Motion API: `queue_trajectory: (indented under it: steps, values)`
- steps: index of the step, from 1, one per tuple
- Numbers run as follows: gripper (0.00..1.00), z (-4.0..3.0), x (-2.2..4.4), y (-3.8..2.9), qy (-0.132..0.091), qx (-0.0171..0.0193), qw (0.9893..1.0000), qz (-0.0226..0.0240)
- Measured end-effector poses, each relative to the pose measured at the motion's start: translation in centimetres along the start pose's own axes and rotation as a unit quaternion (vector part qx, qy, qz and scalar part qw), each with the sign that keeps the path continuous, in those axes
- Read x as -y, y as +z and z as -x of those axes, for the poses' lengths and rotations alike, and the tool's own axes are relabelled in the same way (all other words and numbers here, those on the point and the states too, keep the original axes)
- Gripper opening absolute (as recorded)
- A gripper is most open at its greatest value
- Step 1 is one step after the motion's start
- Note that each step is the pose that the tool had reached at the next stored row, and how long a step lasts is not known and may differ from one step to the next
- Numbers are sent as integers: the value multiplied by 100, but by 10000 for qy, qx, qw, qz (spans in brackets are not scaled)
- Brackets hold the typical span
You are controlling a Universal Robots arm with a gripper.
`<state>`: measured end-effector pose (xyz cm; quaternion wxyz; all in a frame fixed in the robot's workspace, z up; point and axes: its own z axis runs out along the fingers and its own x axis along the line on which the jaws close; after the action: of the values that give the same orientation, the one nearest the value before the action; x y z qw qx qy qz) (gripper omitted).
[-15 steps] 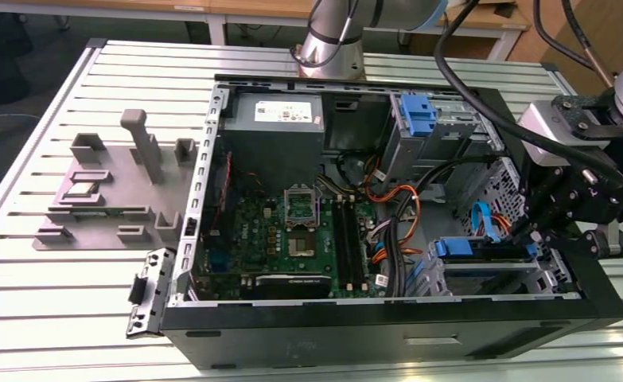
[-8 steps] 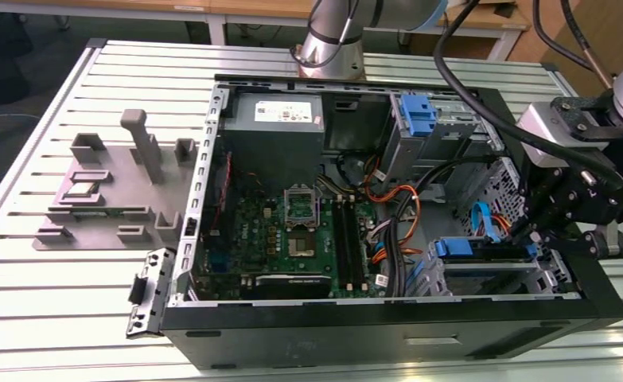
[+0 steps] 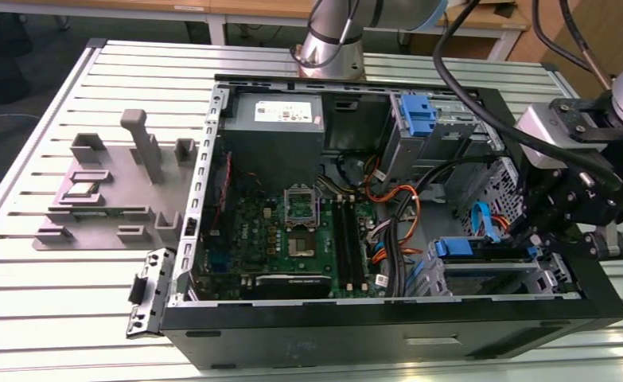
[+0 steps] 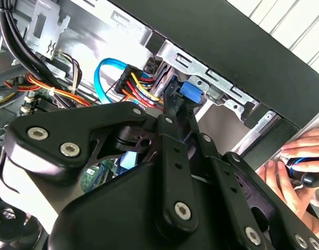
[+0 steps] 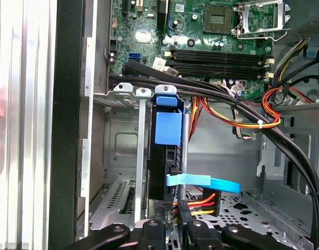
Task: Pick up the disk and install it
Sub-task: 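Insert the second disk wire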
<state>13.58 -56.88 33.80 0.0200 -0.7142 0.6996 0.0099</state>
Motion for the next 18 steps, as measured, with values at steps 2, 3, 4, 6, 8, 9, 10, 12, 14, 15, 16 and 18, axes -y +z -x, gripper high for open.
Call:
queue_trajectory:
  steps: [2,3,4,6,8,9,10,12,14,15,16,18]
  values:
    - [24,-1,-1,16,0,-10,10000,0]
    - [24,-1,-1,22,0,-16,10000,0]
    - [24,-1,-3,26,0,-21,10000,0]
    - [24,-1,-6,29,0,-24,10000,0]
    - [24,-1,-9,33,0,-25,10000,0]
    - [24,-1,-12,38,0,-28,10000,1]
    - [24,-1,-12,38,0,-30,10000,1]
    - [24,-2,-12,38,0,-31,10000,1]
    - [24,-2,-11,38,0,-32,10000,1]
    - [24,-1,-12,38,0,-32,10000,1]
    - [24,-1,-12,38,0,-33,10000,1]
    - [24,-1,-12,38,0,-34,10000,1]
